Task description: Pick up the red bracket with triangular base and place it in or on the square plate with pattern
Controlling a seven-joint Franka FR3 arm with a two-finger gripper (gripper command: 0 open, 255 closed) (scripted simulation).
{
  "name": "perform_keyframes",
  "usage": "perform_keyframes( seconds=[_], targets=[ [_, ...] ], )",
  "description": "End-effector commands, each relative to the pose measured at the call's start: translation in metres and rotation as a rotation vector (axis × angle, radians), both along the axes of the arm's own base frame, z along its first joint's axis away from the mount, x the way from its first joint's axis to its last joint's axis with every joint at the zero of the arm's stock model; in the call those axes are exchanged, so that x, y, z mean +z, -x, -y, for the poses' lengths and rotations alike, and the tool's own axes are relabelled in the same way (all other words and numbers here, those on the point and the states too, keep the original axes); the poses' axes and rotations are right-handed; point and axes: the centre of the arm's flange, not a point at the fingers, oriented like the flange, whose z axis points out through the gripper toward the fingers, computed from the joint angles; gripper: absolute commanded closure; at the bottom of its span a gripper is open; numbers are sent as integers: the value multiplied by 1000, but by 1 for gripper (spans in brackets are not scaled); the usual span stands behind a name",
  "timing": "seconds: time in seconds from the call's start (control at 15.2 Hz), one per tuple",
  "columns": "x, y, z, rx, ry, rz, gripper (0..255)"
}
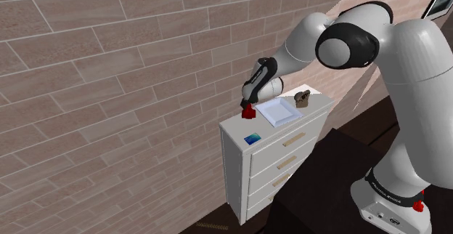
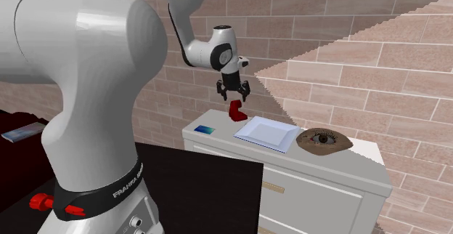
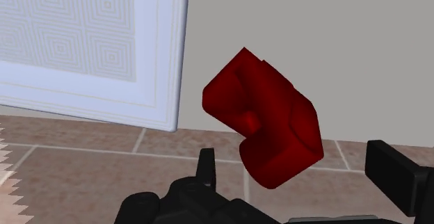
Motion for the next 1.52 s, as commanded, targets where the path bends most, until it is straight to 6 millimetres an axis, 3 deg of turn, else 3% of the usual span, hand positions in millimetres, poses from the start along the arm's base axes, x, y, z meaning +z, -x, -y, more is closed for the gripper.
perform_keyframes(
  seconds=[0.0,0.33,0.86,0.92,1.45],
  targets=[
    [-5,1,-1,-17,10,-2,0],
    [-33,-8,2,-17,10,-2,0],
    [-33,-8,1,-17,10,-2,0],
    [-33,-8,1,-17,10,-2,255],
    [-32,-8,1,-17,10,-2,255]
  ],
)
